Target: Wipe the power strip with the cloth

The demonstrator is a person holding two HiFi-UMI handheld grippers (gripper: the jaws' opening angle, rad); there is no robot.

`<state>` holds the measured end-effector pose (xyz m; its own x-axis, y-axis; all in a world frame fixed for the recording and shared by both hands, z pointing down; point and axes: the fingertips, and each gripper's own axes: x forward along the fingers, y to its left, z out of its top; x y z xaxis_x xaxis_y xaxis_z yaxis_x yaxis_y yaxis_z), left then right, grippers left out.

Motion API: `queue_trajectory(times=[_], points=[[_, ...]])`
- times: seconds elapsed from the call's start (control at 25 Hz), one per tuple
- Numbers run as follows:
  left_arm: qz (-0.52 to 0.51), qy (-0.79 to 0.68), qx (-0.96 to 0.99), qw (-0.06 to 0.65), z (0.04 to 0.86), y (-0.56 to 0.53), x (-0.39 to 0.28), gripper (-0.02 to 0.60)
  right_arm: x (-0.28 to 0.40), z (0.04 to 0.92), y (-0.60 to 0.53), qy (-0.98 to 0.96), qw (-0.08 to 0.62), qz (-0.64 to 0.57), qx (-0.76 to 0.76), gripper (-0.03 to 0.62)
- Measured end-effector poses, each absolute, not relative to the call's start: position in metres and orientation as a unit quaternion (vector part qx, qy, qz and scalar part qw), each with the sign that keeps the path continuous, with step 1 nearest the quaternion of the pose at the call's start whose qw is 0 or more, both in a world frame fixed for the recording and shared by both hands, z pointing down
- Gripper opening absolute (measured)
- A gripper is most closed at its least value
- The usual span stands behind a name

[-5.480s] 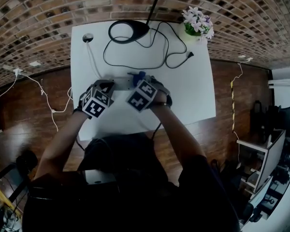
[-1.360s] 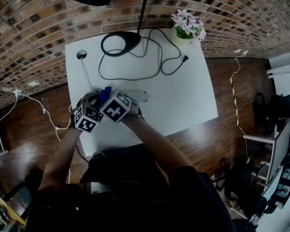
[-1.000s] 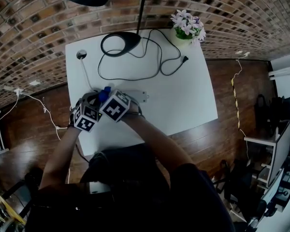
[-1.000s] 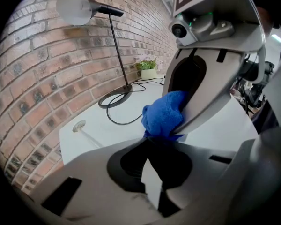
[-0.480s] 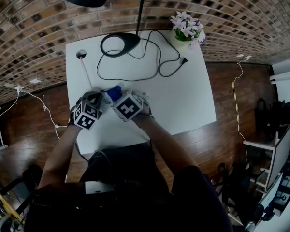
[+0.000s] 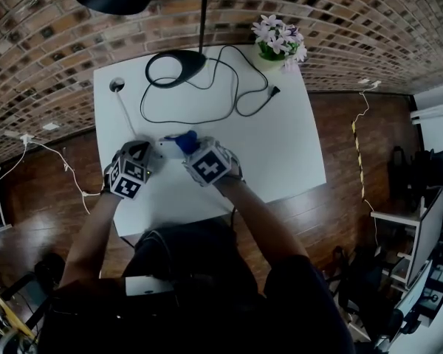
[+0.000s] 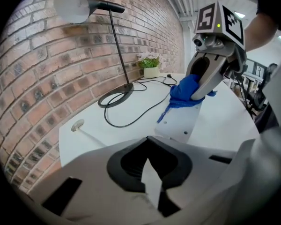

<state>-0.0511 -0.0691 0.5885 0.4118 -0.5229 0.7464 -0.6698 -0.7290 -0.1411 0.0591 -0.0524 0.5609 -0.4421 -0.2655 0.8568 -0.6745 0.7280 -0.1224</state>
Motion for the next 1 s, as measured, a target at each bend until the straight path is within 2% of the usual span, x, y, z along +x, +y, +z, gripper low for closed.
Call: queue_trajectory(times=[0.6,1.0], points=[[0.391,-0.374,0.835,0.104,0.588,-0.072,-0.049,0.009,0.129,0.56,-0.055,-0.795,0.447,0.226,0.342,0.063],[0.388,-0.374,0.836,0.106,0.588,-0.073,-0.049,0.009,0.144,0.56,-0.055,-0.78,0.441,0.224,0.383,0.063]])
